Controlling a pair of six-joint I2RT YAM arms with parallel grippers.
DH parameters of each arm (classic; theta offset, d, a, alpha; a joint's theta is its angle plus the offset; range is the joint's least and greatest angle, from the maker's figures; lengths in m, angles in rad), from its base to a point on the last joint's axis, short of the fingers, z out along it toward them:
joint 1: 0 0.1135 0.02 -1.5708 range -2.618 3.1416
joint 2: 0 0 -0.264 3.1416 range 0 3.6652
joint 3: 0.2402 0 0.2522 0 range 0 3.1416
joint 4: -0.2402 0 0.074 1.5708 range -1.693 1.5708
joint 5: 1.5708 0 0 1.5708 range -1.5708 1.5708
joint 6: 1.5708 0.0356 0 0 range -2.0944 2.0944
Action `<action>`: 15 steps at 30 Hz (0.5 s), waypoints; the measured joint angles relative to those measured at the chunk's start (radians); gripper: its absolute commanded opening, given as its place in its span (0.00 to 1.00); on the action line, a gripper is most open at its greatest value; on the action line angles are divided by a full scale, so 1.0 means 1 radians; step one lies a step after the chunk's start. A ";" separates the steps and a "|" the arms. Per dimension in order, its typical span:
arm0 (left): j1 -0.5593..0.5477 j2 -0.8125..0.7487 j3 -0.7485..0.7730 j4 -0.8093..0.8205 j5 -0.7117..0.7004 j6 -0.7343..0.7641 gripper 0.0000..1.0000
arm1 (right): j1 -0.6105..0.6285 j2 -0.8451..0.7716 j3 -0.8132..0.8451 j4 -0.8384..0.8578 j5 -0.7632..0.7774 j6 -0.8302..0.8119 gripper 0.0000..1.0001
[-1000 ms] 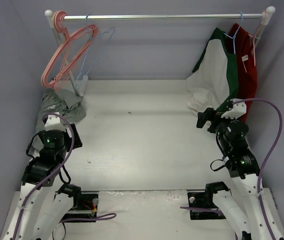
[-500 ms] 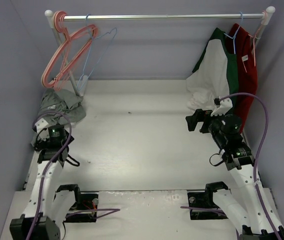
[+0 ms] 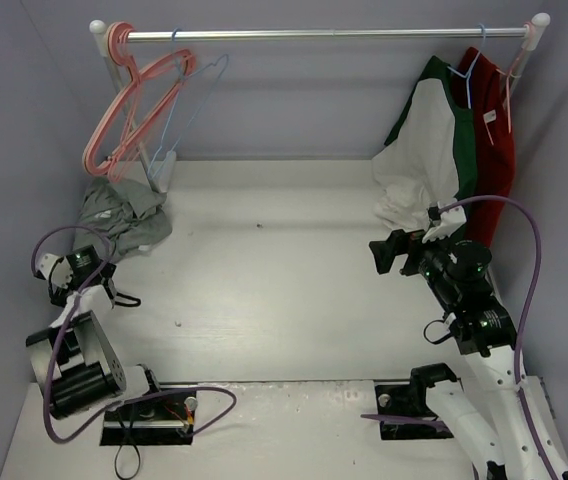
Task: Place the t-shirt on the hanger
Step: Pick up the T-shirt at the corner of the board.
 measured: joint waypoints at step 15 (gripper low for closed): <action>0.027 0.488 0.345 0.201 0.006 -0.145 0.76 | 0.000 0.047 0.002 -0.026 0.006 -0.022 1.00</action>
